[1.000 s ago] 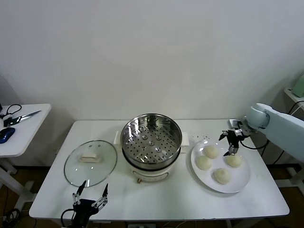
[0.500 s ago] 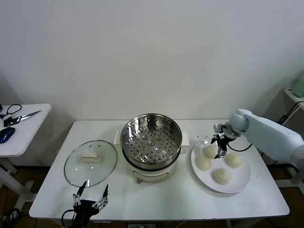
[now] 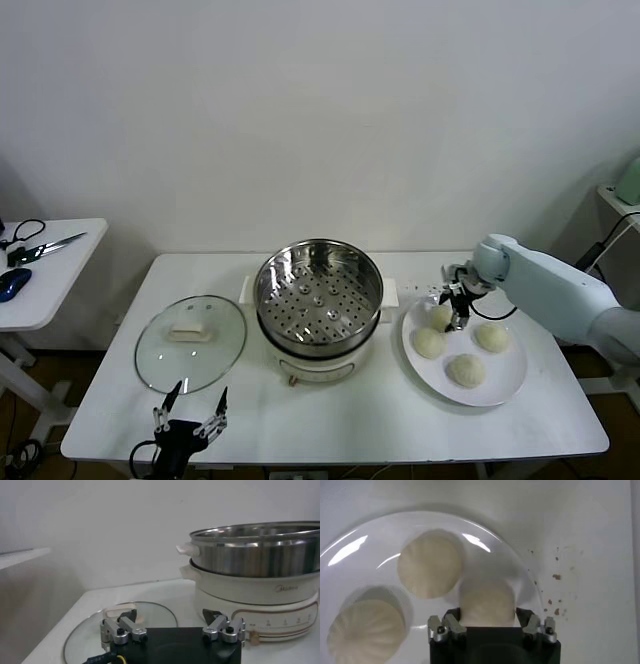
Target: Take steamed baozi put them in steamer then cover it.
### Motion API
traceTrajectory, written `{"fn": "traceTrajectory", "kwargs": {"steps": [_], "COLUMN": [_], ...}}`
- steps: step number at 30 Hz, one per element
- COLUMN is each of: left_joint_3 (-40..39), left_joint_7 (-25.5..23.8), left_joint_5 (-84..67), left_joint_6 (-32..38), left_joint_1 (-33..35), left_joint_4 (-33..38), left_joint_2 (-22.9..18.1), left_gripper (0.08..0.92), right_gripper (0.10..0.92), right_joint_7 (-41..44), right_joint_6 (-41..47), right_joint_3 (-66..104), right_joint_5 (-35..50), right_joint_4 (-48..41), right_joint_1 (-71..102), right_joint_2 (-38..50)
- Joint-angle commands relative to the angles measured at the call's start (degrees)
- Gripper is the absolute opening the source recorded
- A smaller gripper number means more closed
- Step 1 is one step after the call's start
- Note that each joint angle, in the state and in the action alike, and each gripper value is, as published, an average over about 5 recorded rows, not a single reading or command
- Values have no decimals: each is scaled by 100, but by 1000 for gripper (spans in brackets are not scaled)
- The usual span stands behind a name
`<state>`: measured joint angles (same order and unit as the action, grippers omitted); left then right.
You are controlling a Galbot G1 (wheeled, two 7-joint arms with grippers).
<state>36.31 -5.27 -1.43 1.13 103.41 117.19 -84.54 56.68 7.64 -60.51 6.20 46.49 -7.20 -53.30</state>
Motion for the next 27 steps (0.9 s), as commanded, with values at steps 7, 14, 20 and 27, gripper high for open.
{"fn": "traceTrajectory", "kwargs": {"steps": [7, 14, 20, 27], "left_joint_3": [1, -1, -8, -32], "left_joint_7": [6, 5, 0, -7], "left_joint_5": [-8, -16, -16, -17], "left_joint_6": [2, 3, 16, 3], "left_joint_1": [12, 16, 34, 9], "left_joint_4": [52, 122, 179, 205], "left_joint_2": [-5, 12, 44, 75], "left_gripper": [823, 823, 823, 823], "right_gripper": [653, 653, 653, 653], "right_joint_7": [110, 618, 990, 578], "right_joint_6": [-143, -1256, -2805, -4117], "right_joint_3": [-425, -2617, -3478, -3645], "right_joint_5": [155, 1388, 2078, 1527], "right_joint_4": [153, 993, 1522, 2944], "right_joint_1": [-588, -3424, -5293, -5835], "right_joint_2": [3, -45, -719, -1640]}}
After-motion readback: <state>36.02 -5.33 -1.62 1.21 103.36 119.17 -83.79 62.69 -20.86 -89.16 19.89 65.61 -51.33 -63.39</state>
